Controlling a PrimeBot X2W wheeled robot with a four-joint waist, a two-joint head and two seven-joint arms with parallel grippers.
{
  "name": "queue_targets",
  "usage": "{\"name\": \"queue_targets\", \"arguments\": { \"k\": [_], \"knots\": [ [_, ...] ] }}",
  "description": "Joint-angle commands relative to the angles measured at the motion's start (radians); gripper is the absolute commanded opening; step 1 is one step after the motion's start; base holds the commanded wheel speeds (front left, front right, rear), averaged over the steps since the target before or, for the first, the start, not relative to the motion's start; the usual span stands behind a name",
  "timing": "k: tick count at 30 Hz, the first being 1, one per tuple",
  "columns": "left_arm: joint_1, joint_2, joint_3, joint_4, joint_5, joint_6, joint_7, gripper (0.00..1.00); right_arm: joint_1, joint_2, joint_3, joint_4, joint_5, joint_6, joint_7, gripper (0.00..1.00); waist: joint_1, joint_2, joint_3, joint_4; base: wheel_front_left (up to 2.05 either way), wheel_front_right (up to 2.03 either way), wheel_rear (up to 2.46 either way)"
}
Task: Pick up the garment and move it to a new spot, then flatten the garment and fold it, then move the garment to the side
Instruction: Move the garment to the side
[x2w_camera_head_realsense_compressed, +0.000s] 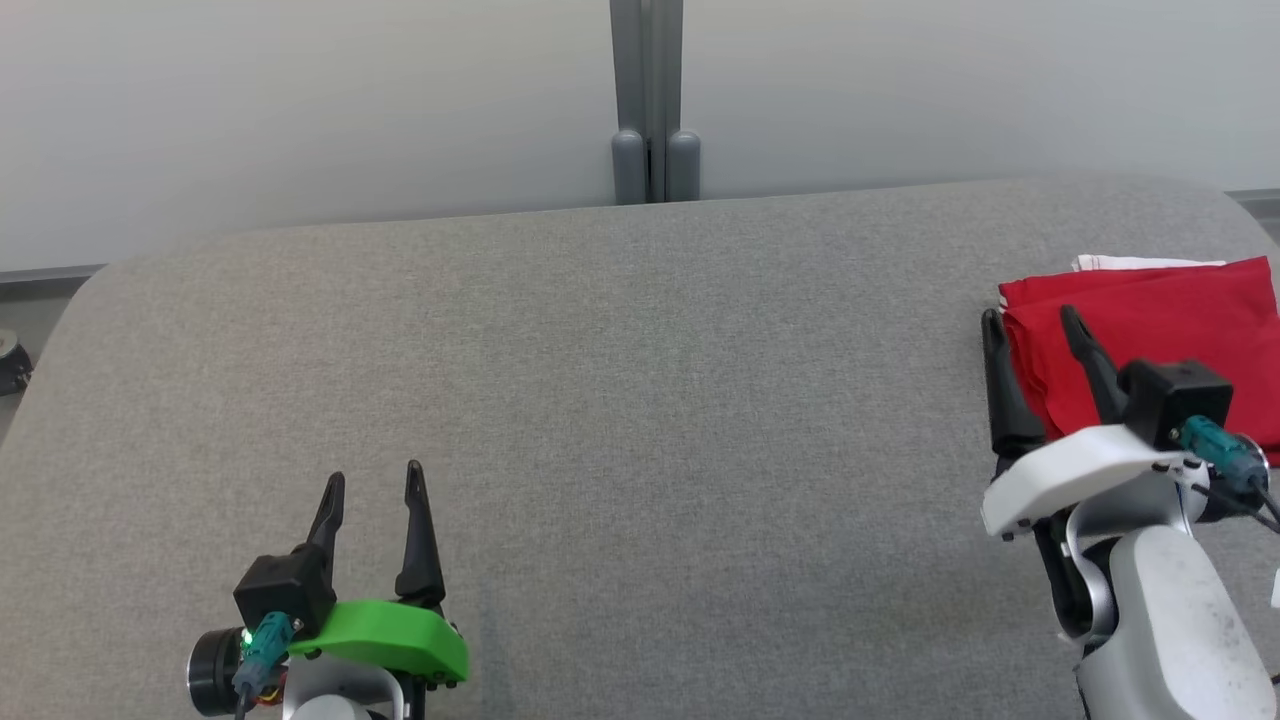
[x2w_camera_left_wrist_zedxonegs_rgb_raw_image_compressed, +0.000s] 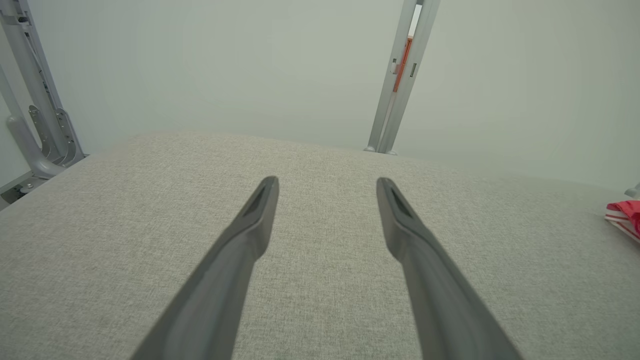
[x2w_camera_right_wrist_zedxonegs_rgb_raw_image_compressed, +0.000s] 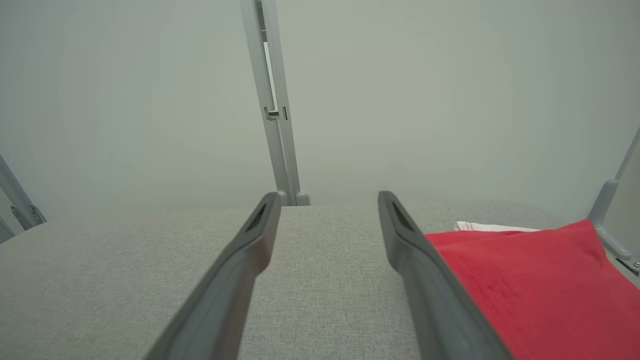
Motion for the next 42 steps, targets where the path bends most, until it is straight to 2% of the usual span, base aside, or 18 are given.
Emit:
{"name": "queue_targets", "arguments": {
  "k": [1,6,15,42],
  "knots": [
    [0.015,-0.003,0.007,-0.003,0.01,-0.005,-0.003,1.0,0.036,0.006,0.002,-0.014,-0.014,-0.001,-0.015,1.0,0.0,0.0,-0.01,0.016,0.0,0.0,0.0],
    [0.03,-0.011,0.013,-0.008,0.019,-0.012,-0.003,1.0,0.121,0.023,0.025,-0.049,-0.028,-0.001,-0.05,1.0,0.0,0.0,-0.014,0.029,0.0,0.0,0.0],
    [0.059,-0.02,0.002,0.001,0.011,-0.016,-0.003,1.0,0.233,0.026,0.06,-0.069,0.094,-0.001,-0.112,1.0,0.0,0.0,-0.021,0.031,0.0,0.0,0.0],
    [0.057,-0.025,0.004,-0.007,0.017,-0.026,-0.003,1.0,0.256,0.026,0.089,-0.048,0.119,-0.001,-0.122,1.0,0.0,0.0,-0.02,0.036,0.0,0.0,0.0]
  ]
}}
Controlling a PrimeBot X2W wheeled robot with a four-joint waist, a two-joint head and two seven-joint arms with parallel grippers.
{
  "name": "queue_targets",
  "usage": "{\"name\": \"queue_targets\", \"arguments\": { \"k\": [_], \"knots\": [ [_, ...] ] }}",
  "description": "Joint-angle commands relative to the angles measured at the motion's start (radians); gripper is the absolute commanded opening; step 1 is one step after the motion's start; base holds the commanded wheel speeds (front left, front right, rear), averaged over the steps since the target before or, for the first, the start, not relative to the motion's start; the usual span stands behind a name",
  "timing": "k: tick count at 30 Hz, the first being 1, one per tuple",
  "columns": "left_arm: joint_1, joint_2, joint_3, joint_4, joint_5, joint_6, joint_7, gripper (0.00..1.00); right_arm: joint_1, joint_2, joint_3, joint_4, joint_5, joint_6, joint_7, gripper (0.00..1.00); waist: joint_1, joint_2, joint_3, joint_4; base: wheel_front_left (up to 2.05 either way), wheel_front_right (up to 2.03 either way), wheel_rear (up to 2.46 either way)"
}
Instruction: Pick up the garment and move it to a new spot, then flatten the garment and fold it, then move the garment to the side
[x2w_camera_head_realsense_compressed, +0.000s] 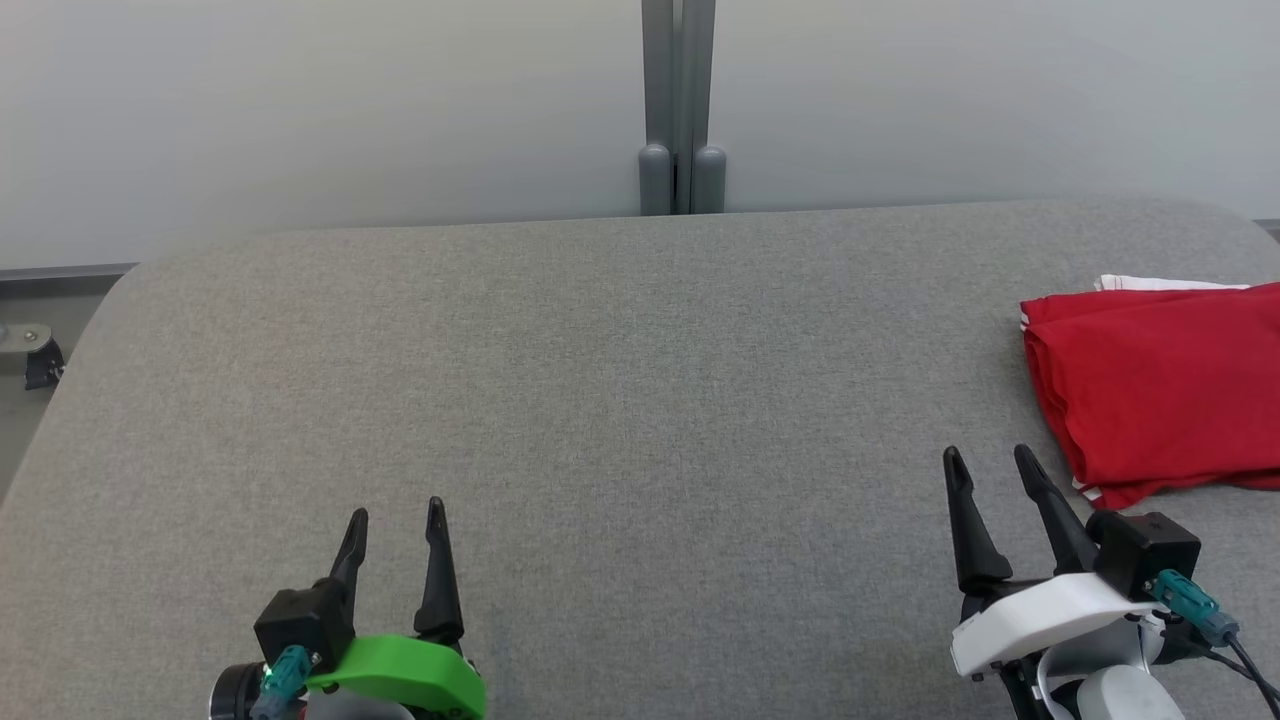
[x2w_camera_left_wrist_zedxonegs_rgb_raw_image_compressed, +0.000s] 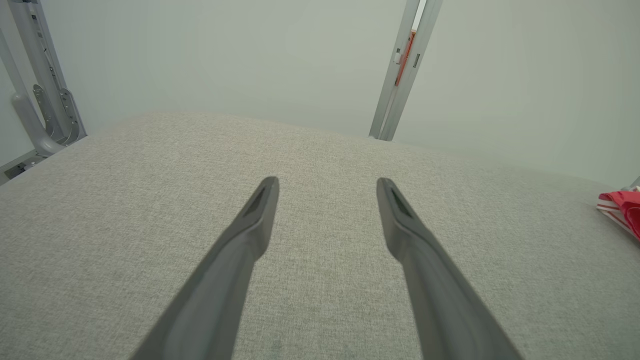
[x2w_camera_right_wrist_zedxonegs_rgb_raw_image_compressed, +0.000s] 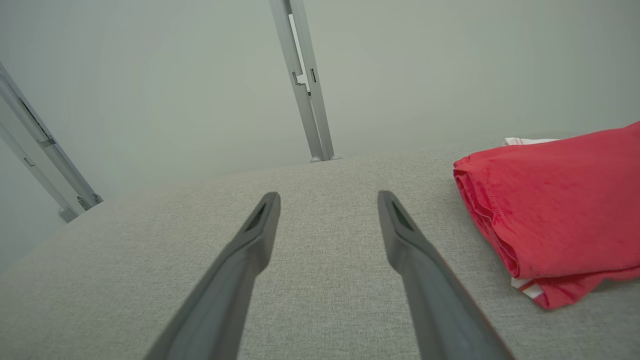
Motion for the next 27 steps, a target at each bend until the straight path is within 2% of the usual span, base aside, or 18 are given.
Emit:
{"name": "queue_targets", "arguments": {
  "k": [1,11,12,15,27],
  "knots": [
    [0.0,0.001,0.003,-0.002,0.009,-0.001,-0.003,1.0,0.012,-0.002,0.0,-0.001,0.003,-0.001,-0.003,1.0,0.0,0.0,0.0,0.0,0.0,0.0,0.0],
    [0.0,0.0,0.004,-0.002,0.011,0.006,-0.003,1.0,0.013,-0.002,-0.001,-0.007,0.006,-0.001,0.0,1.0,0.0,0.0,0.002,0.001,0.0,0.0,0.0],
    [0.001,-0.001,0.002,0.001,0.0,0.001,0.001,0.0,0.001,0.0,-0.001,-0.001,0.002,0.0,0.0,0.0,0.0,0.0,0.002,0.001,0.0,0.0,0.0],
    [0.011,-0.002,0.0,0.024,-0.01,0.0,0.008,0.0,0.009,0.004,-0.001,0.024,0.009,0.0,0.002,0.0,0.0,0.0,0.002,0.001,0.0,0.0,0.0],
    [-0.004,-0.003,0.054,0.011,-0.209,-0.034,0.068,0.0,-0.008,0.003,-0.023,0.027,0.226,0.0,0.052,0.0,0.0,0.0,0.005,-0.004,0.0,0.0,0.0]
  ]
}}
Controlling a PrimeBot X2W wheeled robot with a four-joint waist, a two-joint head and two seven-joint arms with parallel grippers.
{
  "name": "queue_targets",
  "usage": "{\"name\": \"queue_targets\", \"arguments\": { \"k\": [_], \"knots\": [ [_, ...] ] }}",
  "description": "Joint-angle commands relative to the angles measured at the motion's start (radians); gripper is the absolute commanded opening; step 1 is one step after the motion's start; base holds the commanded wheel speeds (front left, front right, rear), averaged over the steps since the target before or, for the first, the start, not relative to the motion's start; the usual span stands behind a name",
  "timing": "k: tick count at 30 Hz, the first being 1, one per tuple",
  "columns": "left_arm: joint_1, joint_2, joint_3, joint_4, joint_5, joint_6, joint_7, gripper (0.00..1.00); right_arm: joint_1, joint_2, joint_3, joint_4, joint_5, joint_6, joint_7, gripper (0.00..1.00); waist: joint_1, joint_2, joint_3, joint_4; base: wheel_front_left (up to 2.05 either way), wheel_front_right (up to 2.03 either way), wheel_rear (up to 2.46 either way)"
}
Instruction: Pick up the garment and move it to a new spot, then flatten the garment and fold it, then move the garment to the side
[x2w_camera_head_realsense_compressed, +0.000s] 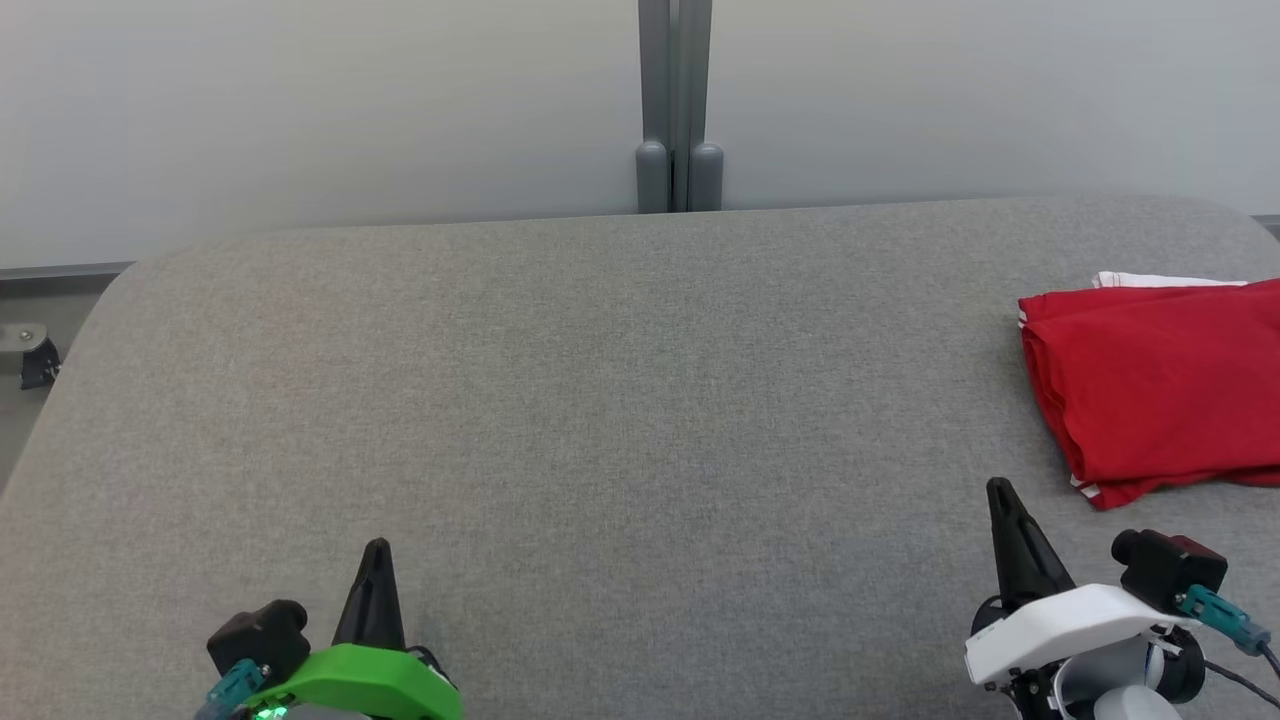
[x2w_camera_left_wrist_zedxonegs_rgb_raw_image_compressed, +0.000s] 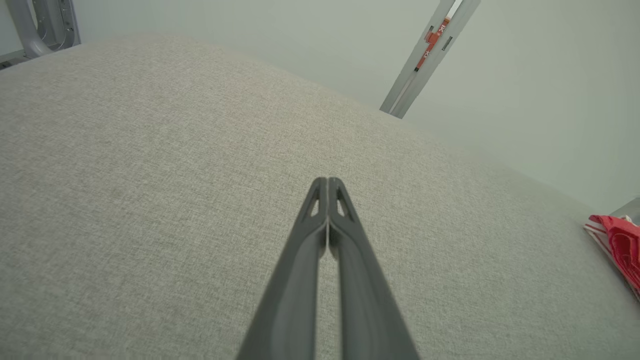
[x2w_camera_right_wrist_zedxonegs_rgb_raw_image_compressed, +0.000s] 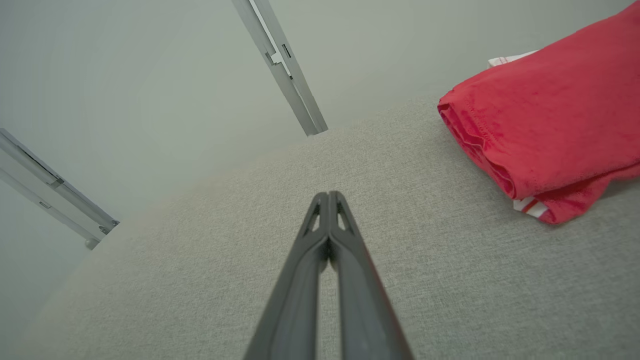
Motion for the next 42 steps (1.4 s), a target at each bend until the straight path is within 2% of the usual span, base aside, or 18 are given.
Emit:
{"name": "queue_targets", "arguments": {
  "k": [1,20,42],
  "knots": [
    [-0.027,0.0,0.015,-0.02,-0.04,-0.01,0.011,0.0,-0.028,-0.003,-0.007,-0.013,0.045,0.0,0.008,0.0,0.0,0.0,0.0,-0.001,0.0,0.0,0.0],
    [-0.046,-0.001,0.085,-0.038,-0.301,-0.055,0.087,0.0,-0.05,-0.005,-0.037,-0.009,0.328,0.0,0.073,0.0,0.0,0.0,0.004,-0.008,0.0,0.0,0.0],
    [-0.062,-0.002,0.15,-0.054,-0.543,-0.097,0.159,0.0,-0.07,-0.007,-0.065,-0.004,0.59,0.0,0.134,0.0,0.0,0.0,0.009,-0.017,0.0,0.0,0.0]
  ]
}}
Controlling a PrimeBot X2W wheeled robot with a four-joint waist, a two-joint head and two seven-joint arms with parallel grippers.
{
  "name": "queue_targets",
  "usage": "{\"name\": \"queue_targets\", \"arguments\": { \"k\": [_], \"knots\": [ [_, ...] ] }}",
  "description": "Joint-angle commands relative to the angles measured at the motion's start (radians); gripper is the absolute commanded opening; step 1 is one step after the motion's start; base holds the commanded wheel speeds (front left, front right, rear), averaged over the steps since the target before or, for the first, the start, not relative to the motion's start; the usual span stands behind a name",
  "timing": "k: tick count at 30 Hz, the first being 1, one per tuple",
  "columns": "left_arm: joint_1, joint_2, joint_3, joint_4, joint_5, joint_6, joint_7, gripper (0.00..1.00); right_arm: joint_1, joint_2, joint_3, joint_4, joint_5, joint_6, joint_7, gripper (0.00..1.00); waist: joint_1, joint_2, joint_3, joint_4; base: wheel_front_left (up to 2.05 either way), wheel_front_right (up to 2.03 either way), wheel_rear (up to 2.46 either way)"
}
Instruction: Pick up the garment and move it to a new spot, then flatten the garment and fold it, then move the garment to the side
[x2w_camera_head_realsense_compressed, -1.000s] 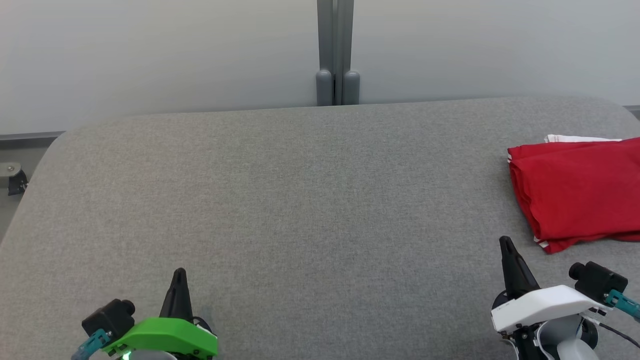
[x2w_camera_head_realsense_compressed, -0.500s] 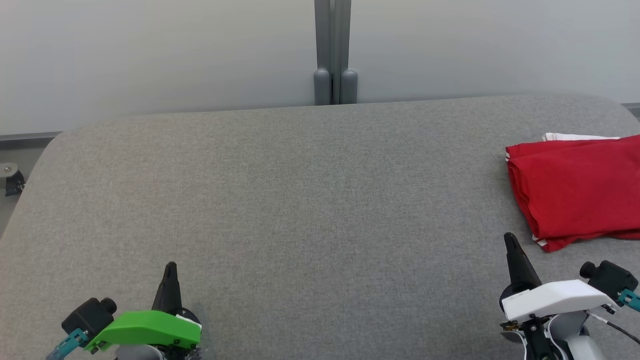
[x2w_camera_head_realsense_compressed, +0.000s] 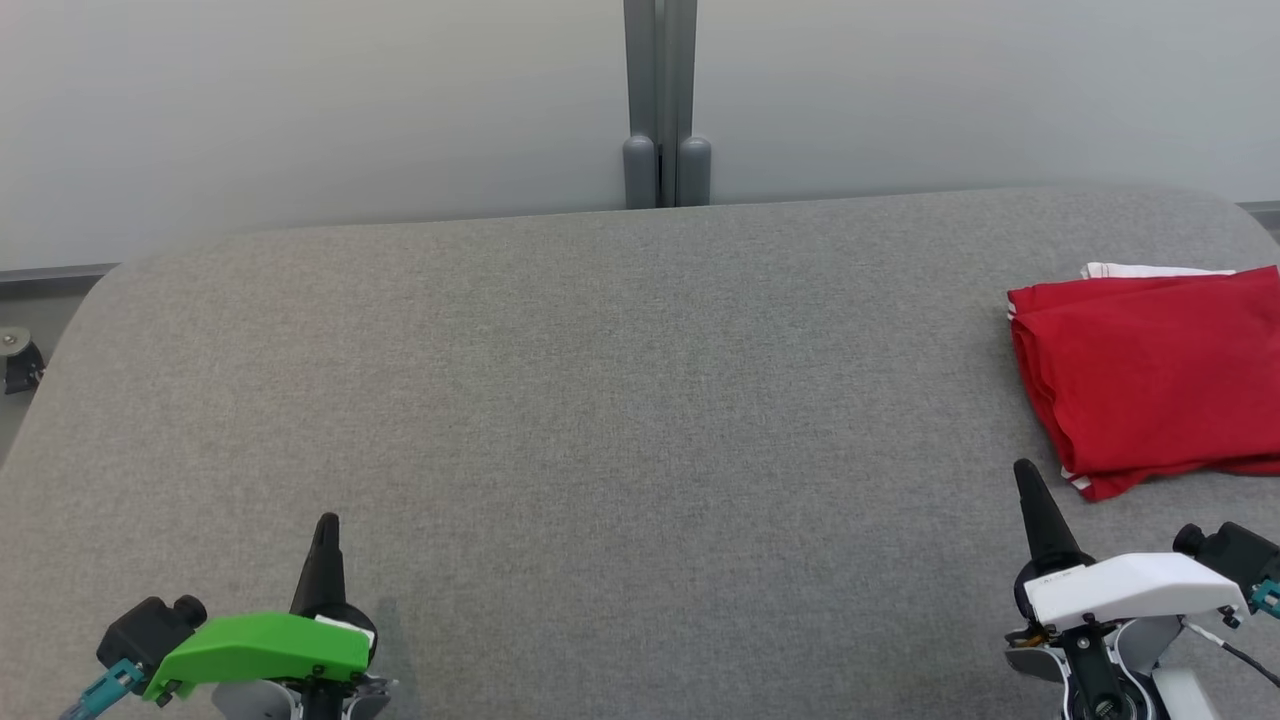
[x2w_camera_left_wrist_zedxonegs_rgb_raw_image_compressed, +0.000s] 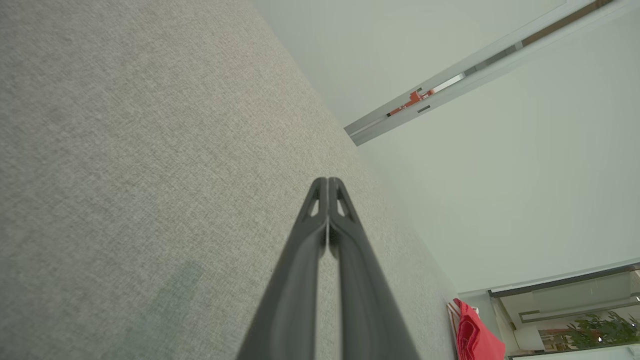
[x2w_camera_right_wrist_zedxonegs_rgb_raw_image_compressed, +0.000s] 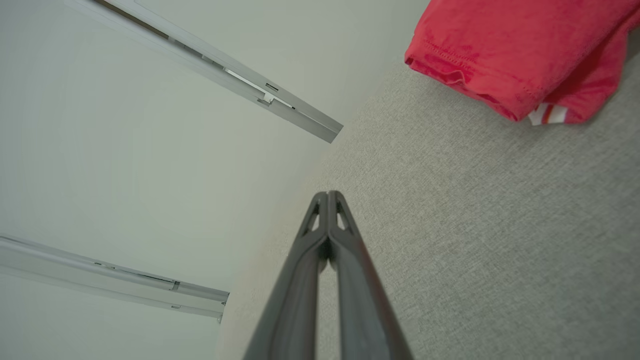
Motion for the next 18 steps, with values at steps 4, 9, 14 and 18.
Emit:
{"name": "queue_targets", "arguments": {
  "k": [4,9,14,18],
  "knots": [
    [-0.03,0.001,0.019,-0.018,-0.056,-0.014,0.015,0.0,-0.029,-0.005,-0.008,-0.007,0.06,0.001,0.014,0.0,0.0,-0.0001,0.001,-0.002,0.0,0.0,0.0],
    [-0.033,0.001,0.031,-0.02,-0.103,-0.022,0.028,0.0,-0.033,-0.006,-0.014,-0.006,0.109,0.001,0.025,0.0,0.0,-0.0001,0.002,-0.004,0.0,0.0,0.0],
    [-0.036,0.0,0.044,-0.023,-0.147,-0.031,0.043,0.0,-0.035,-0.006,-0.019,-0.005,0.158,0.001,0.037,0.0,0.0,-0.0001,0.003,-0.006,0.0,0.0,0.0],
    [-0.037,0.0,0.053,-0.025,-0.181,-0.036,0.052,0.0,-0.038,-0.006,-0.022,-0.004,0.195,0.001,0.045,0.0,0.0,-0.0001,0.004,-0.007,0.0,0.0,0.0]
  ]
}}
